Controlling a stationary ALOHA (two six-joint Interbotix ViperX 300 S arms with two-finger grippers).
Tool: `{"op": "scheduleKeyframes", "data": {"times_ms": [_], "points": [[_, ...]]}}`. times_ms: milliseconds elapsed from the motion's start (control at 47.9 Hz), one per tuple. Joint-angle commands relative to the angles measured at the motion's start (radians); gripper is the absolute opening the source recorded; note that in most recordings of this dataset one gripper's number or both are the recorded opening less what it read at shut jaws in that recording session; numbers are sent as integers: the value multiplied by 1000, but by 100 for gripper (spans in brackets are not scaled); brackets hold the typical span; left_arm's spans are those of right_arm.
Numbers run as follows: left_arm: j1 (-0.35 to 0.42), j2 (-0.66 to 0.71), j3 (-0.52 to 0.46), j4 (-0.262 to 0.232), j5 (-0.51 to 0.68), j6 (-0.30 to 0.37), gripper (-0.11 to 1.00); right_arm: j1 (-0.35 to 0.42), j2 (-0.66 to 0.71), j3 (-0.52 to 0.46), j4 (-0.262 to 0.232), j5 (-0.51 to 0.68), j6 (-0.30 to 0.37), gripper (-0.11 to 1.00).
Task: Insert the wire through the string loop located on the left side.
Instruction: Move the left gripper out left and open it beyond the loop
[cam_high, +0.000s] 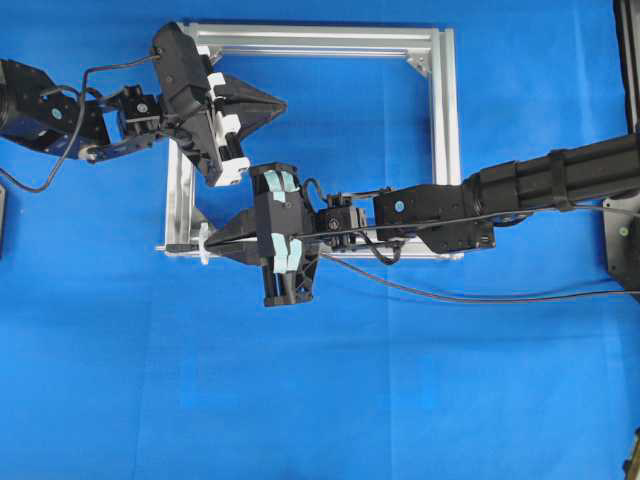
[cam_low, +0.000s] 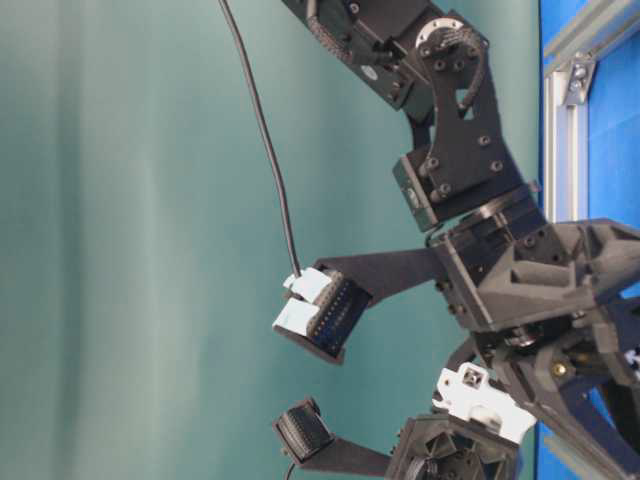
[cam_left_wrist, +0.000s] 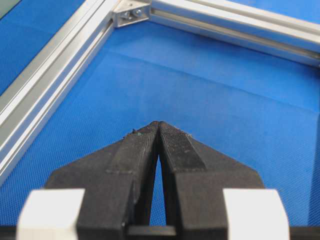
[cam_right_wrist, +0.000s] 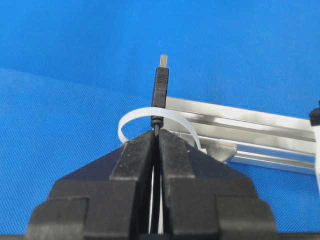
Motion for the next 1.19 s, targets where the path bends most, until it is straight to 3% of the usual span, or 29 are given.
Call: {"op": "scheduleKeyframes", "data": {"times_ms": [0,355,1169], "points": [[0,-31,-8,3,-6,0,0,-2,-18,-20,-2,-3,2,1],[2,-71,49,3,-6,2,0,-2,-18,-17,-2,-3,2,1],[57,-379,456,3,-15,-3,0,-2,-17,-15,-2,8,2,1]]}}
